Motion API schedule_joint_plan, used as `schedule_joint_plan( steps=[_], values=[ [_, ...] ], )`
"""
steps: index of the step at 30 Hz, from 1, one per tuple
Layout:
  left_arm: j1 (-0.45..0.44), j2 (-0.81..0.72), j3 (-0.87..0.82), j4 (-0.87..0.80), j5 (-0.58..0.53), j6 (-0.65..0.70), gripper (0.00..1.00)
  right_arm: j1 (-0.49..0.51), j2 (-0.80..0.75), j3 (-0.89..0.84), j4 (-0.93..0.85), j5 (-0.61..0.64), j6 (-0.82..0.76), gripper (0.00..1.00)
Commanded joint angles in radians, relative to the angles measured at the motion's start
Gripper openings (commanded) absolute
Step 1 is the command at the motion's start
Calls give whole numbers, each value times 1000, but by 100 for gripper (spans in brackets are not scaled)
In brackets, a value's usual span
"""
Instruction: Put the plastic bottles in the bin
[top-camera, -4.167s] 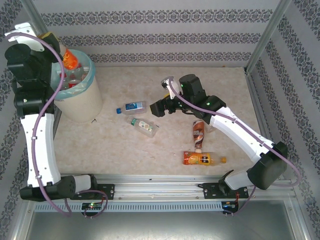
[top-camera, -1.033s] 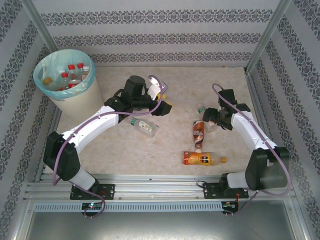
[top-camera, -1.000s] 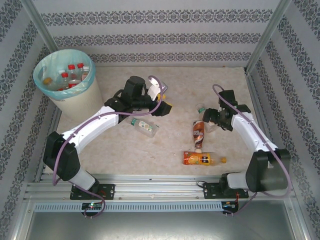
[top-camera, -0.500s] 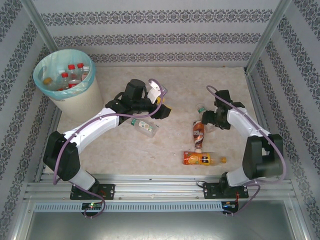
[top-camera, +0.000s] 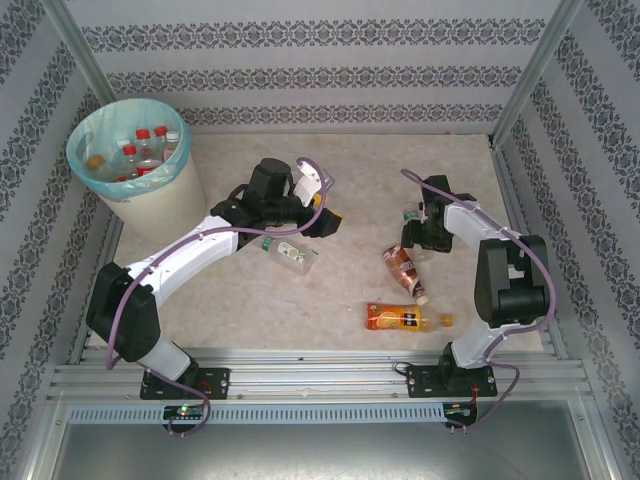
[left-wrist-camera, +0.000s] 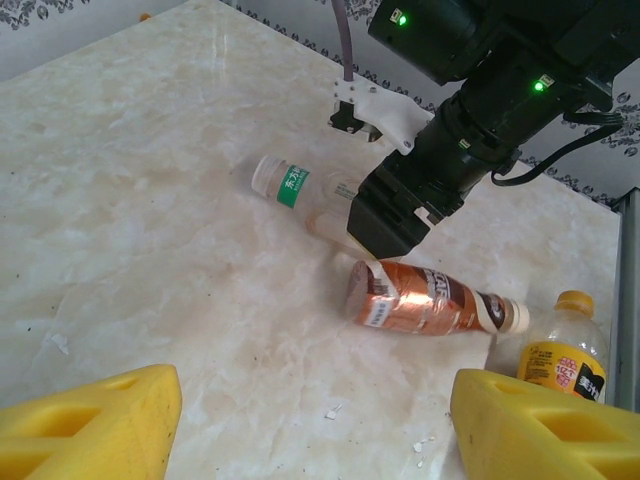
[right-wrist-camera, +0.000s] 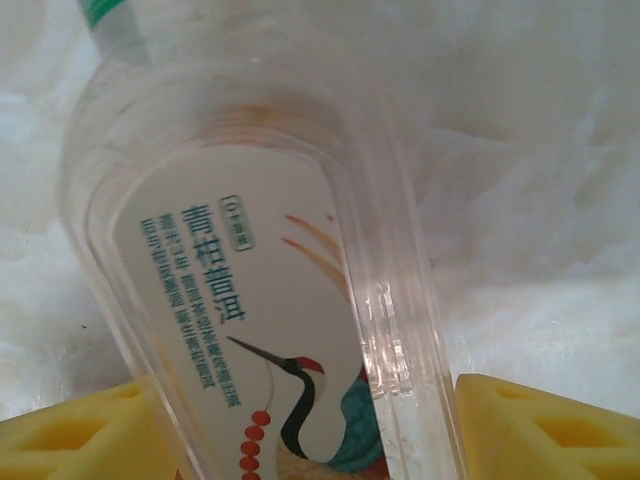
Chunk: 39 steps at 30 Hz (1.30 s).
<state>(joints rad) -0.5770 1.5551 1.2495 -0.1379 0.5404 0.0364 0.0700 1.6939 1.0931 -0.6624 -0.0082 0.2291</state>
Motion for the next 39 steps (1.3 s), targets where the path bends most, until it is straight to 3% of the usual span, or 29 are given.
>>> schedule_joint_plan(
  steps=[1,9,18,30,39],
  values=[
    [-12,-25,21,8,-18,-2,72,8,-11,28,-17,-6,-30,62],
    [-12,-24,33,29,-37,-24,74,8,-76,23,-26,-33,-56,50],
    [8,-40,103,2,-109,-135,72,28,-249,18,-35,-67,-37,47],
    [50,-36,260,-22,-166,-342,73,272,-495,61,134,-74,19,46],
    [131,30,238,186,41,-623,70,410,-536,46,320,-169,112,46]
  ],
)
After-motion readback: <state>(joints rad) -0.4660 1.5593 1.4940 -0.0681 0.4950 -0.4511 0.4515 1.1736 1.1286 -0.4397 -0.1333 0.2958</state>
